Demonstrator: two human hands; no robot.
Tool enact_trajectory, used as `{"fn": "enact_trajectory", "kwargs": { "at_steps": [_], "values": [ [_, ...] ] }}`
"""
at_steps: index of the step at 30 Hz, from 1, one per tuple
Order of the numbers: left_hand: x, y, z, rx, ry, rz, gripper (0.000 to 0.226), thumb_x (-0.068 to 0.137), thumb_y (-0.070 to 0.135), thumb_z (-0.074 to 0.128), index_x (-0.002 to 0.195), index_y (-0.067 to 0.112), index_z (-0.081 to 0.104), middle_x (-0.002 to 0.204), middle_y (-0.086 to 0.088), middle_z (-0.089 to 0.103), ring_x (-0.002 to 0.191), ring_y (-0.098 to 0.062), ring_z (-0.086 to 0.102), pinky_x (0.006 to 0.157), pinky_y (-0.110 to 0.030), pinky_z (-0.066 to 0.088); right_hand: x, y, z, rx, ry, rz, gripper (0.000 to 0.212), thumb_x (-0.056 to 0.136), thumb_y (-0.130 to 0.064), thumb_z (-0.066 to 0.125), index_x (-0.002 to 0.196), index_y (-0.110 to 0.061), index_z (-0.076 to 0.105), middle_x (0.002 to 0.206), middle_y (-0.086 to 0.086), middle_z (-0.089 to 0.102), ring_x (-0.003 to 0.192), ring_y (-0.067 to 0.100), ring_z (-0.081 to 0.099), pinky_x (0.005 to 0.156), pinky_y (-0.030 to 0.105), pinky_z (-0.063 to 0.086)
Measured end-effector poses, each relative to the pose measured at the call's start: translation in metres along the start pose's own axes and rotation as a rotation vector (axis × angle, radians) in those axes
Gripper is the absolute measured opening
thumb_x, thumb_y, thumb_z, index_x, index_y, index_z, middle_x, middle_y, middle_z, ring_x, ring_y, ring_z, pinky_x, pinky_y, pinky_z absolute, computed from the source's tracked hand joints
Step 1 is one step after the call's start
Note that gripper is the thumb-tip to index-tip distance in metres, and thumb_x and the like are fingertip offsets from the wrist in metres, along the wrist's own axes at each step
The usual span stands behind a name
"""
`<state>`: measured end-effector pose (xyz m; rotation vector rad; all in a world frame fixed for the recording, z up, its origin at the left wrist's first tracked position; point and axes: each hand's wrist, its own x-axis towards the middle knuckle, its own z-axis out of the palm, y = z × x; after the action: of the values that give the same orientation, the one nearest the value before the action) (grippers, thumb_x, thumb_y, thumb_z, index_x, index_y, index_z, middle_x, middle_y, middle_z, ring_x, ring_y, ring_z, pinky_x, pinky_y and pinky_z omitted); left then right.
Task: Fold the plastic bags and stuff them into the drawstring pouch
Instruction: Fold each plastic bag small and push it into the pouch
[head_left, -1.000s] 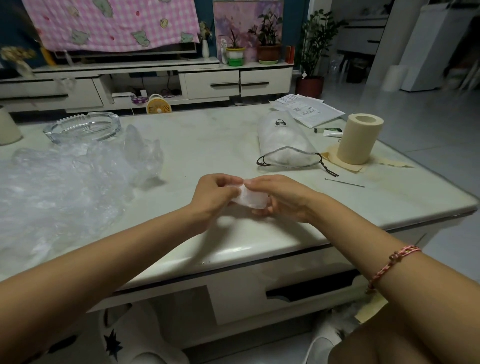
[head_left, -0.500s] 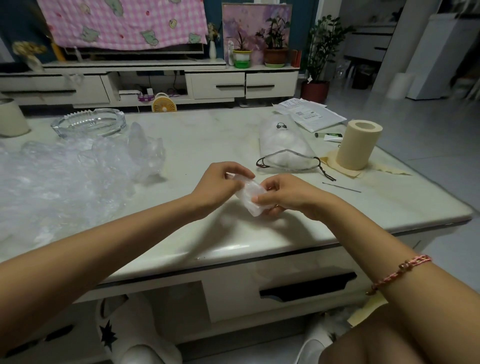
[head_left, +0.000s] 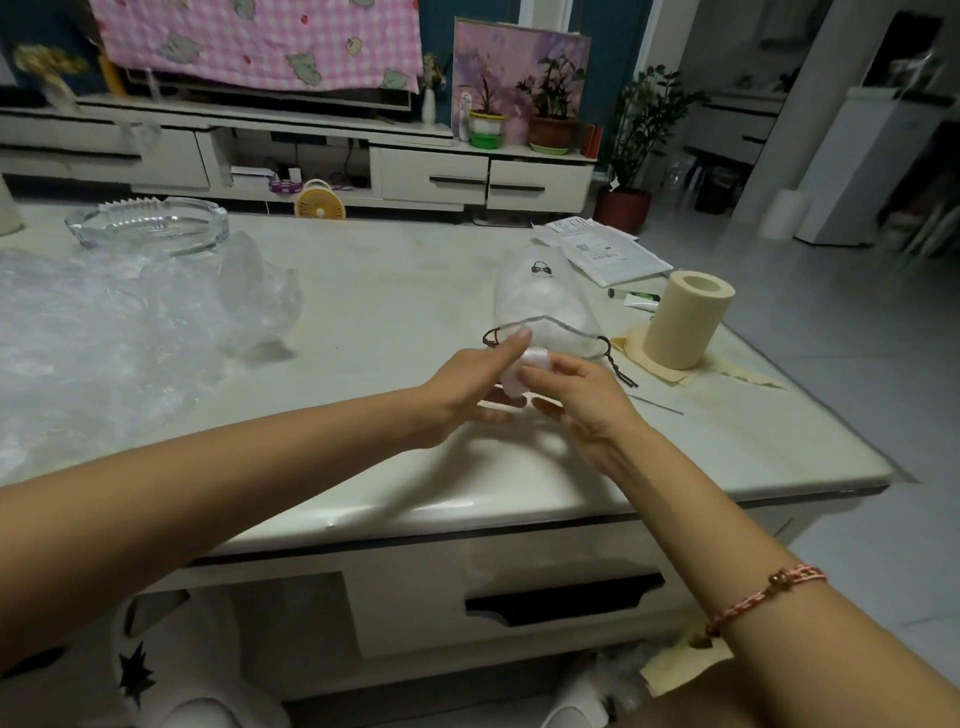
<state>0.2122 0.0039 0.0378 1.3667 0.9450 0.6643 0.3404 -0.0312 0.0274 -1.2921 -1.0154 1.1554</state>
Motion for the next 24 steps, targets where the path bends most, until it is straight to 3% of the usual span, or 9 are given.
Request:
{"fn": "enact_trajectory", "kwargs": {
  "at_steps": [4,8,11,14,17,18,20,22,24],
  "values": [
    [0.012,-0.006,0.012,0.004,0.009,0.028,0.010,0.094,0.013,0.054,0.092,0.013,0.064,0.077,-0.001,0.060,0.062,-0.010,0.058,0.059,-0.021,0.048,0.006,-0.001,-0.007,0.106,0.042,0.090,0.022,0.083,0.004,0.053,0.082,-0.014,0.067,0.073,0.002,0.062,0.069,0.011,0.055,0.067,0.022,0.042],
    [0.027,-0.015,0.019,-0.057,0.100,0.067,0.021,0.092,-0.002,0.050,0.080,0.010,0.061,0.062,-0.007,0.054,0.053,-0.014,0.049,0.050,-0.020,0.043,0.013,-0.002,-0.014,0.243,0.077,0.149,0.019,0.085,0.004,0.048,0.080,-0.006,0.064,0.072,0.007,0.062,0.064,0.017,0.057,0.056,0.021,0.050],
    [0.036,-0.018,0.022,-0.024,0.166,0.100,0.027,0.090,-0.004,0.053,0.071,0.013,0.060,0.055,-0.002,0.053,0.051,-0.014,0.046,0.045,-0.017,0.040,0.017,-0.002,-0.014,0.156,0.165,0.133,0.019,0.081,0.010,0.049,0.076,-0.003,0.062,0.070,0.012,0.061,0.056,0.019,0.056,0.048,0.020,0.050],
    [0.044,-0.019,0.028,-0.014,0.185,0.108,0.019,0.091,-0.003,0.053,0.078,0.010,0.058,0.062,-0.007,0.052,0.053,-0.014,0.046,0.045,-0.015,0.040,0.020,-0.001,-0.013,0.067,0.219,0.072,0.024,0.076,0.018,0.056,0.072,-0.005,0.057,0.067,0.013,0.059,0.053,0.019,0.055,0.046,0.020,0.049],
    [0.053,-0.018,0.032,-0.071,0.226,0.110,0.014,0.089,0.002,0.060,0.099,0.007,0.052,0.068,-0.008,0.055,0.056,-0.016,0.051,0.052,-0.024,0.043,0.030,0.002,-0.021,0.077,0.267,0.061,0.032,0.074,0.017,0.063,0.092,-0.008,0.051,0.076,0.011,0.059,0.061,0.019,0.057,0.053,0.020,0.051],
    [0.057,-0.020,0.032,-0.019,0.240,0.136,0.020,0.088,0.005,0.061,0.106,0.006,0.050,0.072,-0.007,0.056,0.060,-0.017,0.054,0.057,-0.028,0.045,0.033,0.003,-0.025,0.053,0.253,0.063,0.033,0.075,0.015,0.064,0.094,-0.008,0.052,0.077,0.010,0.060,0.063,0.018,0.057,0.056,0.021,0.051],
    [0.059,-0.025,0.033,0.316,0.330,0.286,0.028,0.091,0.017,0.057,0.115,0.006,0.048,0.088,-0.004,0.057,0.077,-0.021,0.058,0.071,-0.033,0.048,0.037,0.004,-0.032,0.007,0.245,0.050,0.023,0.076,0.014,0.061,0.080,-0.009,0.057,0.068,0.007,0.057,0.062,0.017,0.053,0.060,0.024,0.048],
    [0.062,-0.029,0.030,0.686,0.539,0.589,0.031,0.092,0.030,0.049,0.113,0.007,0.053,0.101,-0.004,0.054,0.088,-0.022,0.055,0.079,-0.034,0.044,0.041,0.004,-0.041,-0.009,0.326,0.049,0.024,0.076,0.013,0.057,0.068,-0.010,0.055,0.062,0.005,0.050,0.060,0.017,0.047,0.059,0.025,0.044],
    [0.073,-0.029,0.022,0.940,0.648,0.890,0.032,0.087,0.030,0.043,0.103,0.007,0.059,0.105,-0.014,0.058,0.090,-0.030,0.056,0.074,-0.038,0.045,0.045,0.004,-0.049,-0.017,0.396,0.043,0.025,0.077,0.011,0.055,0.067,-0.012,0.054,0.064,0.004,0.049,0.061,0.016,0.046,0.058,0.023,0.042]
  ]
}}
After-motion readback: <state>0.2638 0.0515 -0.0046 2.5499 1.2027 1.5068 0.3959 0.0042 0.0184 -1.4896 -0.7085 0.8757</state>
